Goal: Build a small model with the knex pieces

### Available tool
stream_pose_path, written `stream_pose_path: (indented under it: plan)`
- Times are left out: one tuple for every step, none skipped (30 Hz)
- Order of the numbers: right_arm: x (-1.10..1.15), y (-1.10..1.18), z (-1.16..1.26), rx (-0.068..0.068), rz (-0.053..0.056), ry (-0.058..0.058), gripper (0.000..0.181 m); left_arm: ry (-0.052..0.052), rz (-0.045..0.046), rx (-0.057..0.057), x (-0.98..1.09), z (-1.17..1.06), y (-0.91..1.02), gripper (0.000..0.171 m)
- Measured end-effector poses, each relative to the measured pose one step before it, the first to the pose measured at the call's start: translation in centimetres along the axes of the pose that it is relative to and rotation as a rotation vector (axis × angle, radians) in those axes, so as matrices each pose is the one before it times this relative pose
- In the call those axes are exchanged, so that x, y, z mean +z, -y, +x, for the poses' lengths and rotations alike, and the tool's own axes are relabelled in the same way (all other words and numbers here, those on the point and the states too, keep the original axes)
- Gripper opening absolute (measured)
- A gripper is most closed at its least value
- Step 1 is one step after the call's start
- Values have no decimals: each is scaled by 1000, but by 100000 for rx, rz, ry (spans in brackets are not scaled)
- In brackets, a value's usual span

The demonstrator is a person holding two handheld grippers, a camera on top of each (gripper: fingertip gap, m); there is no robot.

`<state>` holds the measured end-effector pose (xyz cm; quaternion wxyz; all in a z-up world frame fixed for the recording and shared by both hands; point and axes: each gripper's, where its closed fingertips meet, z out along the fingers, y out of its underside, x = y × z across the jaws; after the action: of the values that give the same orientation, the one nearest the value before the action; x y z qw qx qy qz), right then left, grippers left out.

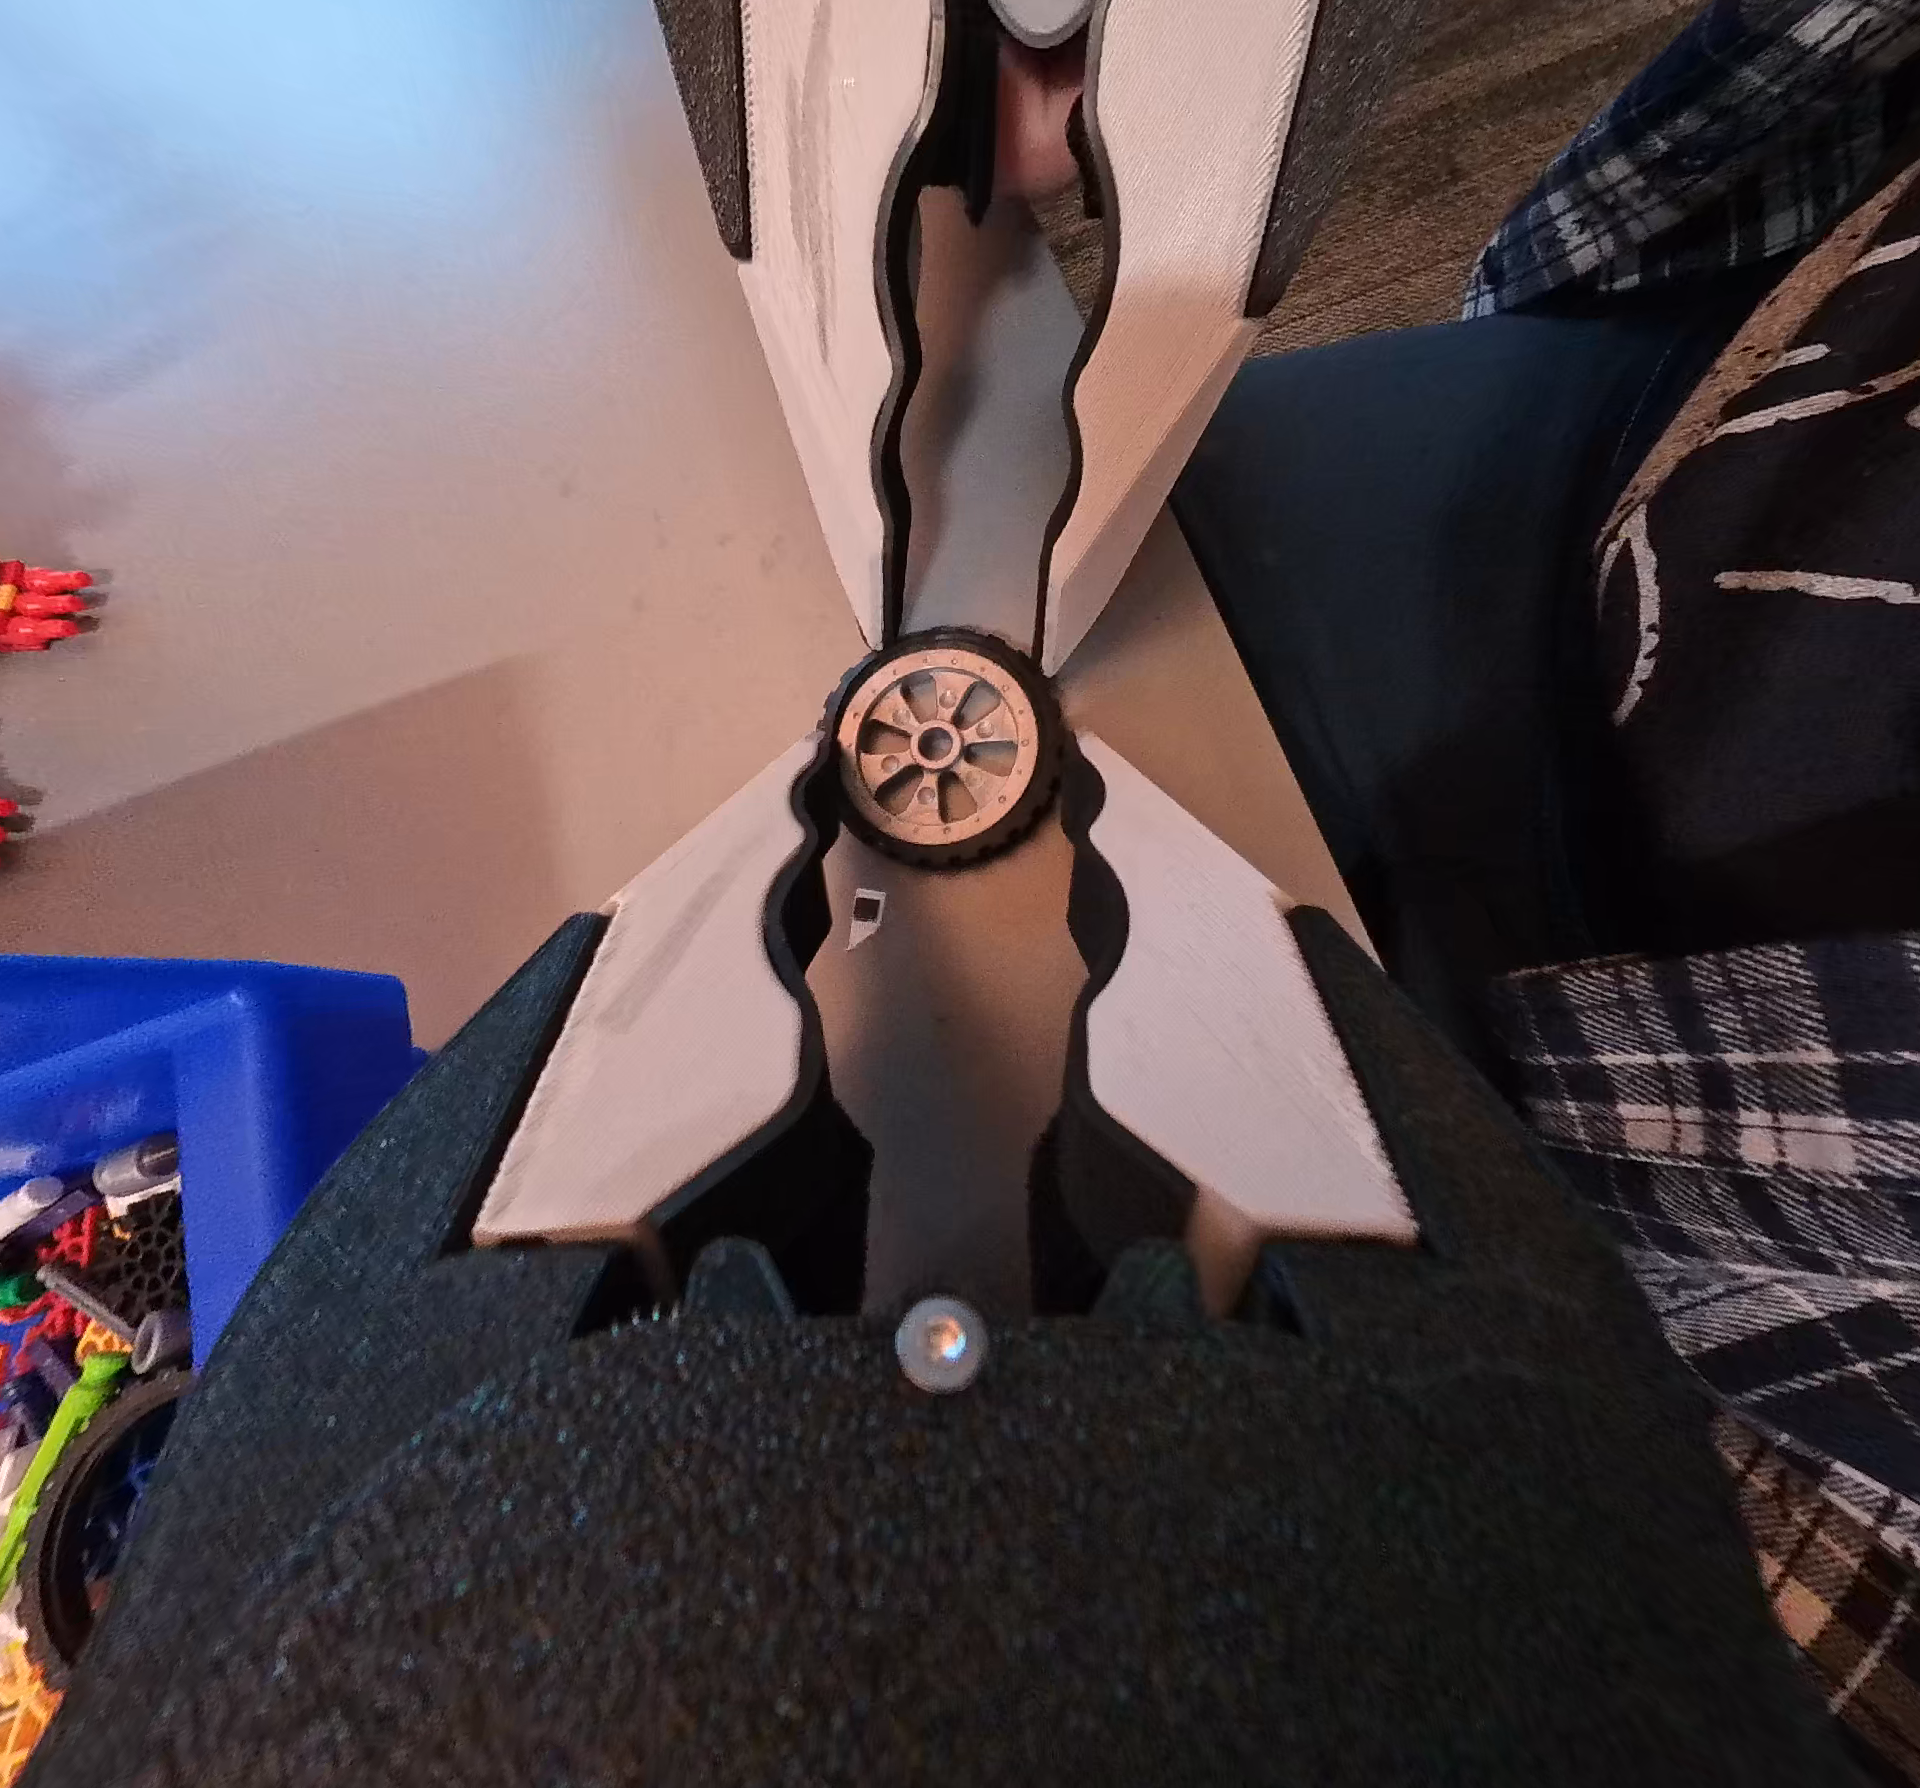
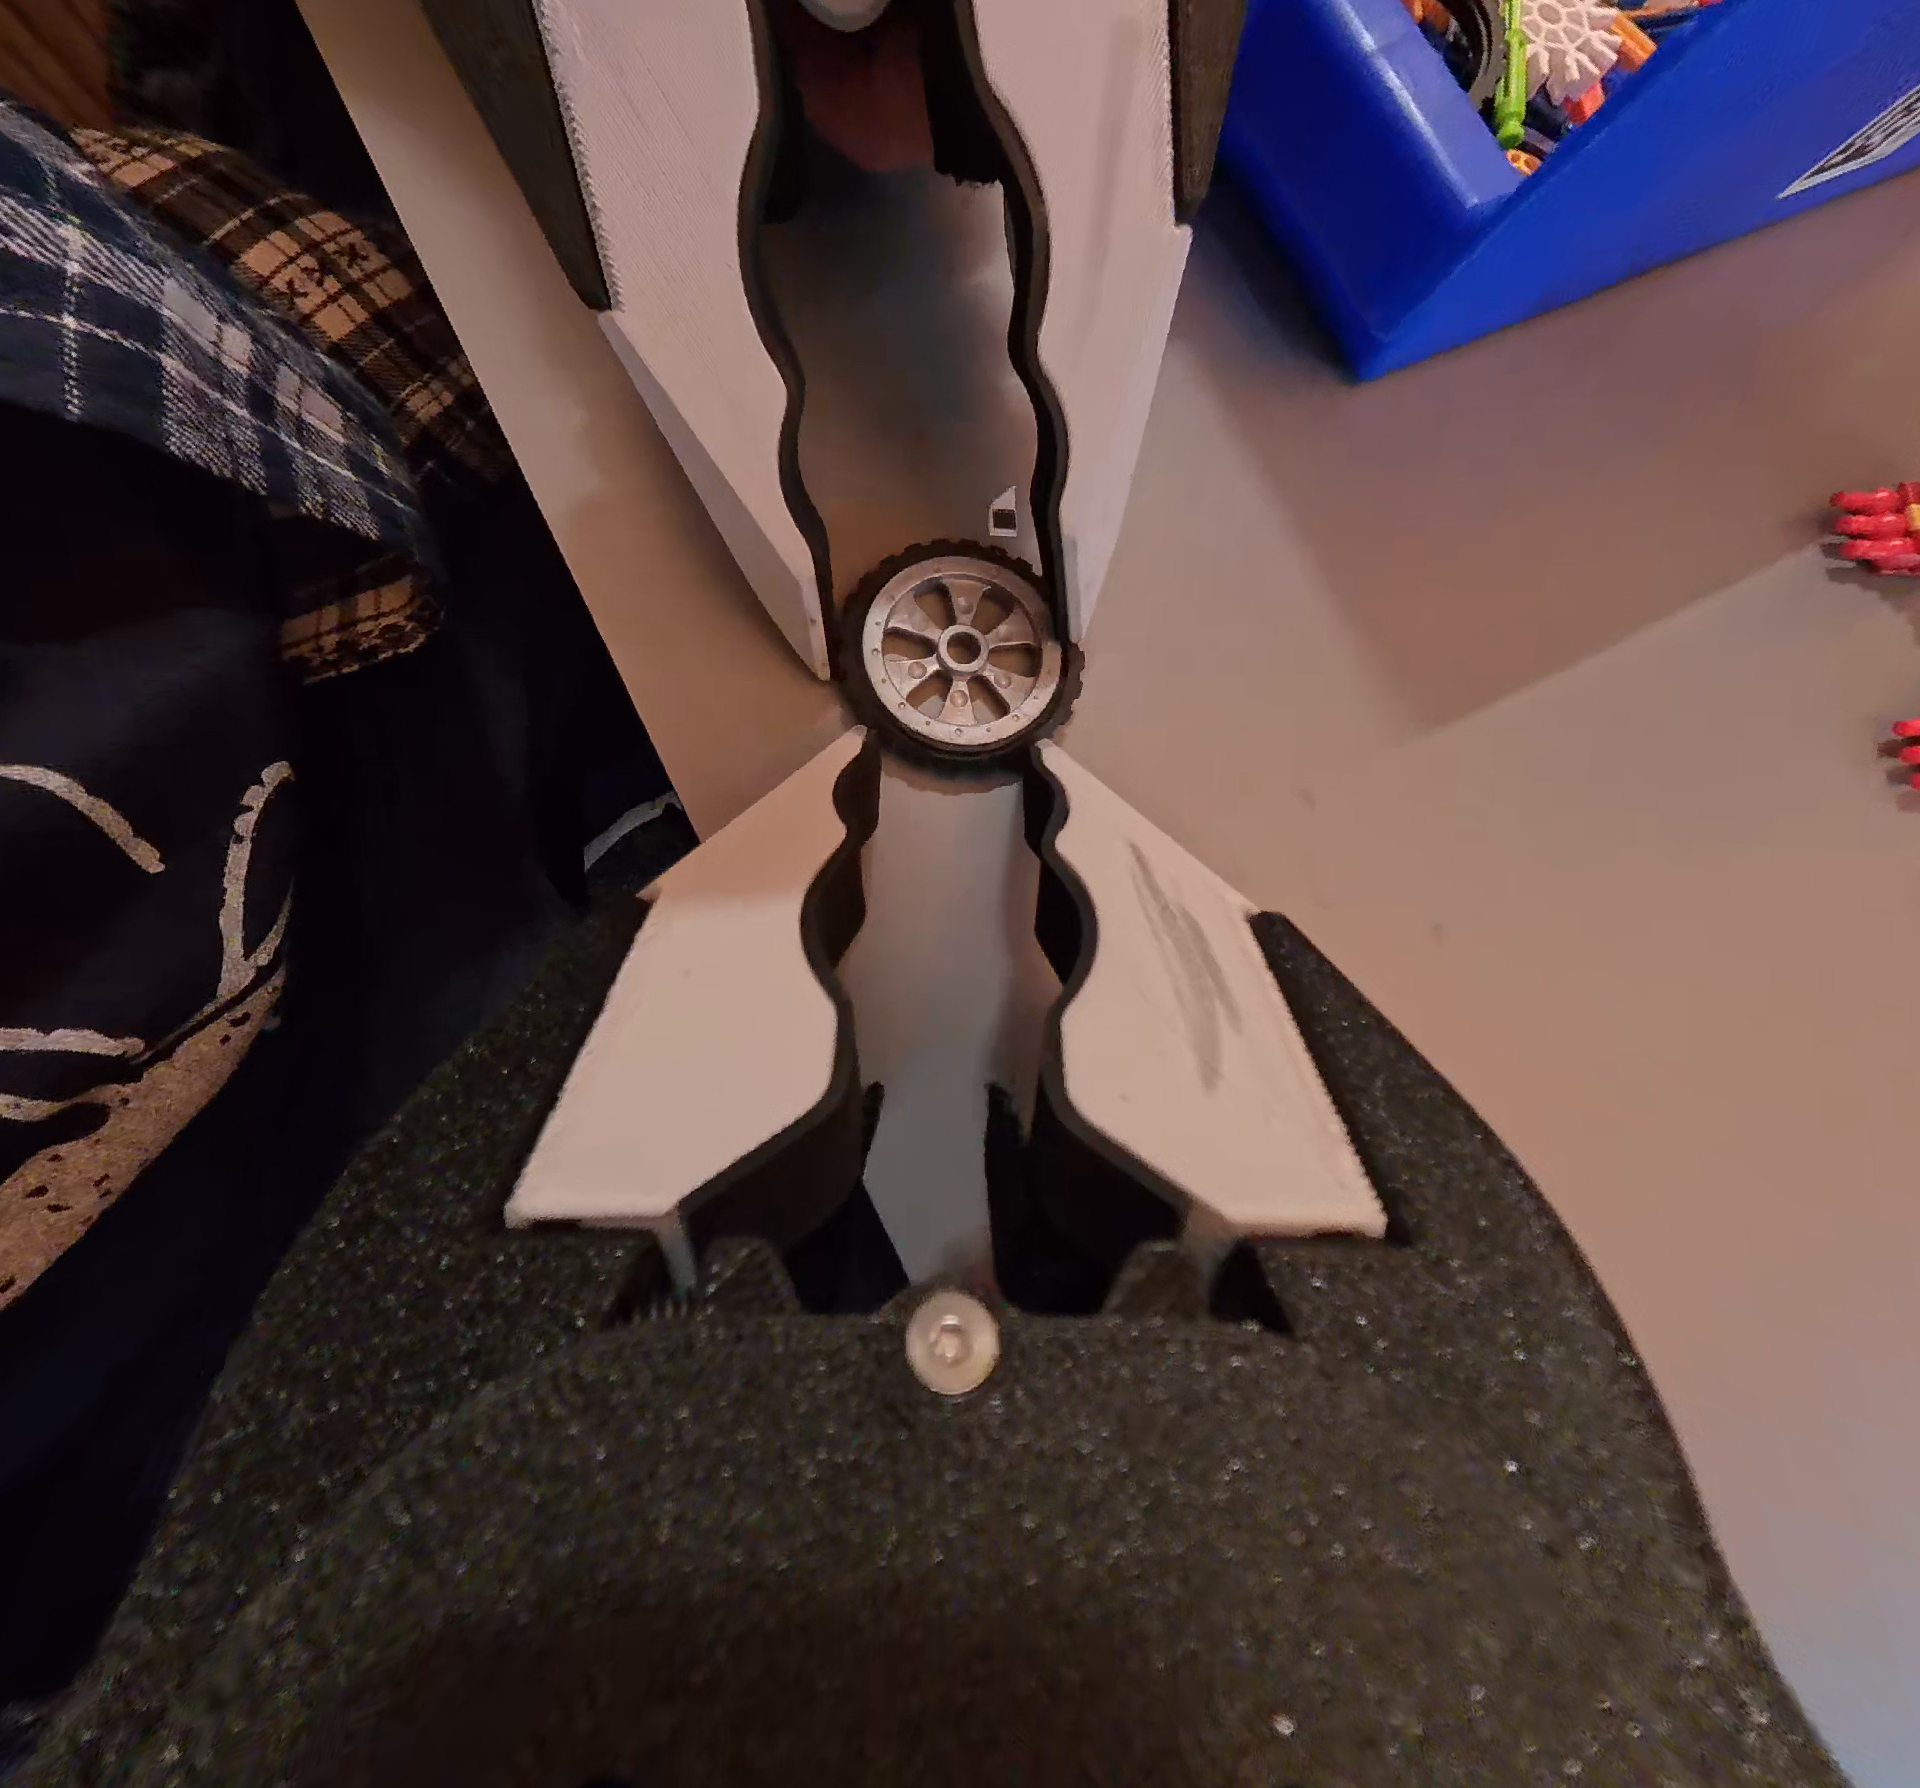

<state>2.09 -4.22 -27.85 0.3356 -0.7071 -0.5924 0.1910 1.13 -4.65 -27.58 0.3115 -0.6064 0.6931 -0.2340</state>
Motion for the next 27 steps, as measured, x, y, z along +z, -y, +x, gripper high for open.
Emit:
stream_pose_path:
  plan:
    - [20, 33, -9, -943, -36, -39, 25, -130, 40, 52, 10, 14, 13, 41]
    - [25, 43, -7, -539, -40, 96, 25, -204, 85, 84, -1, 21, 19, 40]
    - [26, 31, -2, -847, -117, -10, 25, -315, 127, -184, 4, 6, 17, 40]
    - [15, 39, -4, -1298, -247, -217, 24, -246, -56, -305, 6, -6, 4, 39]
    - [10, 27, -9, -1237, -351, -137, 24, -80, 82, 132, -1, 1, 18, 39]
    - [11, 26, -13, -1189, -365, -60, 24, -131, 238, 21, 10, 0, 9, 39]
    - [16, 32, -6, -1694, -388, -232, 23, 13, -30, -64, -9, -9, 1, 39]
    - [22, 47, -15, -1772, -406, -280, 23, 95, 14, 66, 0, 2, 5, 39]
    - [22, 51, -4, -1090, -227, -78, 22, 49, 128, 247, -6, -3, 7, 39]
    - [48, 78, -12, -751, 126, 32, 22, -243, 77, -46, -1, 16, 15, 39]
    - [128, 209, -32, -807, 919, -290, 20, -2048, 437, 383, 33, 309, 75, 31]
    - [156, 264, -32, -1443, 749, -762, 18, -1756, 56, 1848, 139, 446, 114, 19]
    - [44, 6, -3, -1128, -1009, -241, 20, 582, -543, 858, -12, -6, -94, 20]
    - [-47, -168, 26, 419, -2047, 278, 20, -158, 64, -41, -3, 78, -2, 20]
    - [-62, -146, 59, 578, -1738, -56, 21, 1859, -609, 1627, 1, -56, 13, 21]
    - [-41, -96, 161, 764, -1103, -625, 21, 2120, -164, 587, 66, -181, 24, 21]
    - [16, -35, 171, 1383, -276, -277, 22, 1557, 235, -339, 11, -261, 11, 22]
    - [28, 6, 13, 1540, 418, 837, 22, 449, 187, -1099, -46, -169, 4, 27]
    - [-9, -26, -19, 886, 429, 950, 23, 473, 243, -1383, -102, -193, -14, 32]
    - [-60, -88, 8, 105, 83, 457, 22, 1553, 824, -770, -208, -350, 23, 40]
    - [-71, -105, 33, -64, 61, 89, 21, 1509, 708, -117, -314, -315, -22, 46]
    - [-46, -61, 30, 176, 374, 58, 21, 513, -117, -900, -310, -212, -131, 50]
    - [-33, -54, -12, 703, 627, 321, 21, -183, -647, -1146, -237, -129, -205, 53]
    - [-26, -23, -36, 1037, 691, 693, 21, 304, -470, -900, -178, -183, -226, 55]
    - [-20, -22, -36, 831, 525, 761, 23, -422, -748, -1662, -48, -100, -292, 59]
    - [-10, 24, 81, 853, 377, 21, 31, -1154, -1192, -1866, 98, 11, -346, 61]
    - [39, 42, 78, 1524, 363, 350, 38, -958, -632, -1075, 147, 44, -256, 61]
